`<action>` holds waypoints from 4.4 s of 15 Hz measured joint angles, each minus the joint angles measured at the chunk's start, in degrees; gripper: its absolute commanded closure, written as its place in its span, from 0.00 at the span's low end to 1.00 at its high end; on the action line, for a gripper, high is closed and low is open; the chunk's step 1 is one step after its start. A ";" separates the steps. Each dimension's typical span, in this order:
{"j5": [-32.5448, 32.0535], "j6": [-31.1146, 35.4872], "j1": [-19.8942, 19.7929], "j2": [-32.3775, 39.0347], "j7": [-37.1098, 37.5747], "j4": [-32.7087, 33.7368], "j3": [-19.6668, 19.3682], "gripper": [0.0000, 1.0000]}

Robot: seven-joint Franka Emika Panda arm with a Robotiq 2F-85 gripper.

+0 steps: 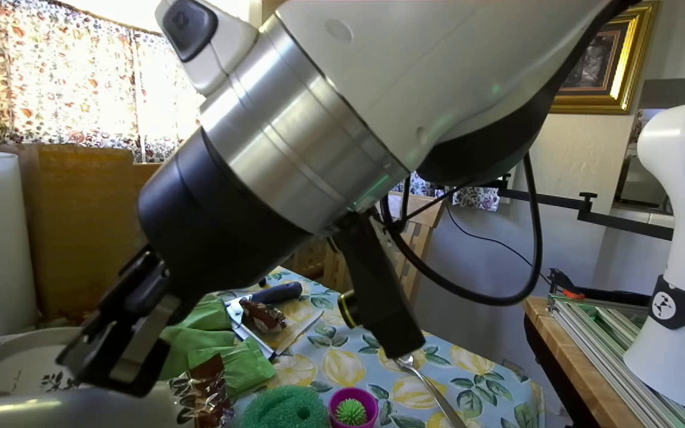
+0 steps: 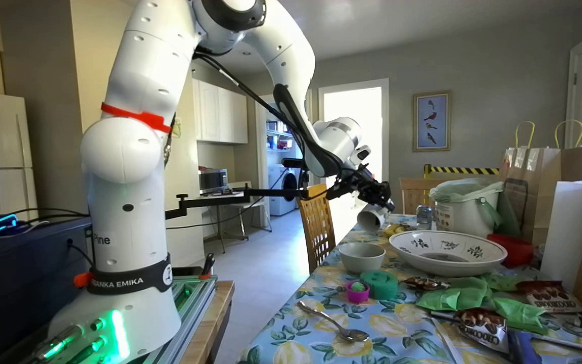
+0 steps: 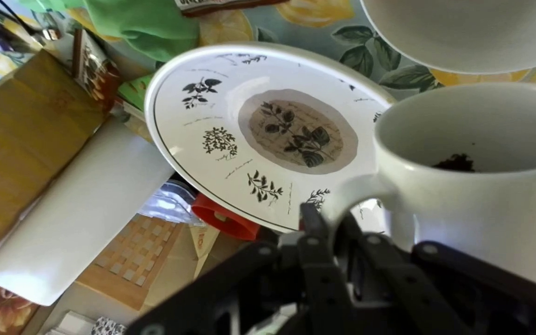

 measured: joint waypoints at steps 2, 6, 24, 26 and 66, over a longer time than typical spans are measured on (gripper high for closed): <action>-1.24 -0.48 0.00 -0.28 1.18 0.00 0.10 0.97; -3.50 -0.94 0.00 -0.97 3.23 -0.03 0.21 0.97; -14.42 -7.72 -1.08 -3.86 13.49 -1.24 4.00 0.97; -15.77 -8.57 -1.27 -4.23 14.34 -1.32 4.65 0.97; -29.45 -17.62 -13.19 -5.75 25.57 -6.32 20.15 0.97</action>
